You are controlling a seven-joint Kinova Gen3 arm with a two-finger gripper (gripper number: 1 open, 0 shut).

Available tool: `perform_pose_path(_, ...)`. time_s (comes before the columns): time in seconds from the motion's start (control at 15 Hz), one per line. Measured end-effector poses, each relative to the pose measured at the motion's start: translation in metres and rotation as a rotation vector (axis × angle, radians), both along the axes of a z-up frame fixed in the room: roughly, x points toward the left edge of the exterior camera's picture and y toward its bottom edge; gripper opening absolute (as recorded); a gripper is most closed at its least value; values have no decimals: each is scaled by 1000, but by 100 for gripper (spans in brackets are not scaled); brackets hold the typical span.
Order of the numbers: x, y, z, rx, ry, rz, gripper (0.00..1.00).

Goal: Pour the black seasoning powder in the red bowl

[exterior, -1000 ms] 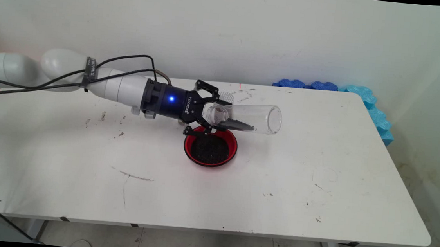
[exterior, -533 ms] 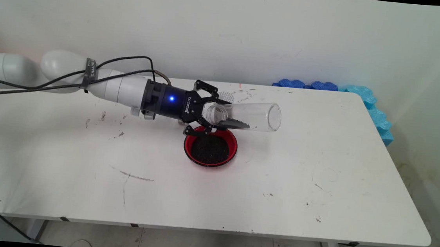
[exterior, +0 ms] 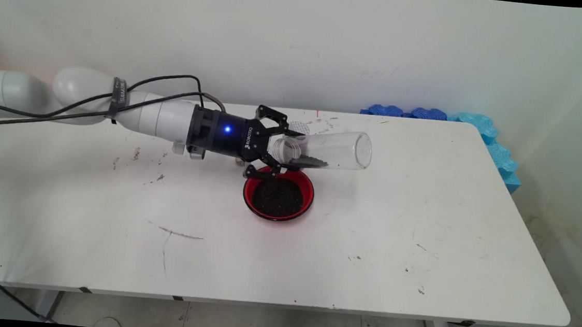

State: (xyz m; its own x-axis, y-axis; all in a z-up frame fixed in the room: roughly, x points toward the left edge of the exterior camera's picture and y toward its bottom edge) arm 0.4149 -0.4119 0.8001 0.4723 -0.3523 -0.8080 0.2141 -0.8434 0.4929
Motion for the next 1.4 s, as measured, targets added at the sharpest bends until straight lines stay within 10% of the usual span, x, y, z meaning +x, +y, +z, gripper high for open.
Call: perform_pose_path(1.4, 10, 10, 6, -34, 67, 33, 0)
